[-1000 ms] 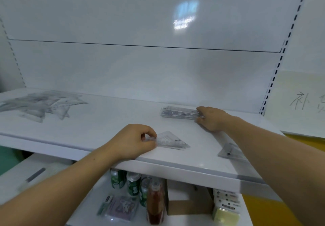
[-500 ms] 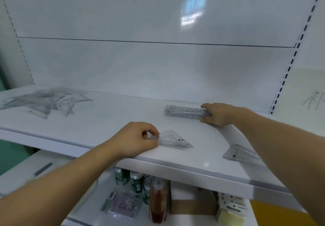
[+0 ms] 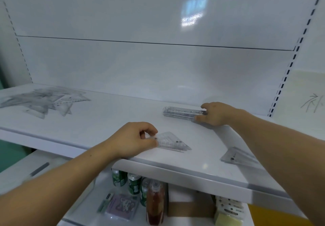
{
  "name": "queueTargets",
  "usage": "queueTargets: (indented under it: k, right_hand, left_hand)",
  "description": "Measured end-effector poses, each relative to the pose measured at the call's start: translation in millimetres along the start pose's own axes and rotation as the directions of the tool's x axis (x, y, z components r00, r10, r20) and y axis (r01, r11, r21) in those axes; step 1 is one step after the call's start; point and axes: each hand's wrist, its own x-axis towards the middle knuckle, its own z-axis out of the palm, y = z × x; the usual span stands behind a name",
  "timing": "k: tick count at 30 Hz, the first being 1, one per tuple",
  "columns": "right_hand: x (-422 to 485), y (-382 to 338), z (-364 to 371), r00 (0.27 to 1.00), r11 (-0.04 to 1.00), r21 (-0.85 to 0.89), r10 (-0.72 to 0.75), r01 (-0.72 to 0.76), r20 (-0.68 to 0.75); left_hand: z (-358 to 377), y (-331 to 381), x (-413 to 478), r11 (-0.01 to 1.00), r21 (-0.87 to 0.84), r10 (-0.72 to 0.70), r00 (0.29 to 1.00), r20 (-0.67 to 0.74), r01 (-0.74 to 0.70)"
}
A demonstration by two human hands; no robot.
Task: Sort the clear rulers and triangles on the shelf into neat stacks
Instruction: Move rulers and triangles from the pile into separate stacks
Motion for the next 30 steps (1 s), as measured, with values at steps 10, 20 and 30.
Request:
queueTargets:
  k: [10,20,30]
  right_hand:
    - [4.1,-99.7,-24.1,0.991,0.990,0.065,-0.124,0.127,-0.045]
    - [60.8,-306.6,-33.9,0.958,0.956,0.067,-0.283,0.286,-0.048]
    - [129.7,-473.3,-14.7,0.952,0.948,0.096,-0.306,0.304,0.006]
  left_hand:
    - [-55.7,-33.5,19.7,0.946,0.307,-0.108,0.994,-0.001,0.103]
    - [-206.4,-173.7,-21.7,0.833,0.457,-0.305,0.948,-0.093,0.313]
    - [-330.8,-302.0,-29.2,0.812,0.443,-0.350,0.924,-0.152,0.380]
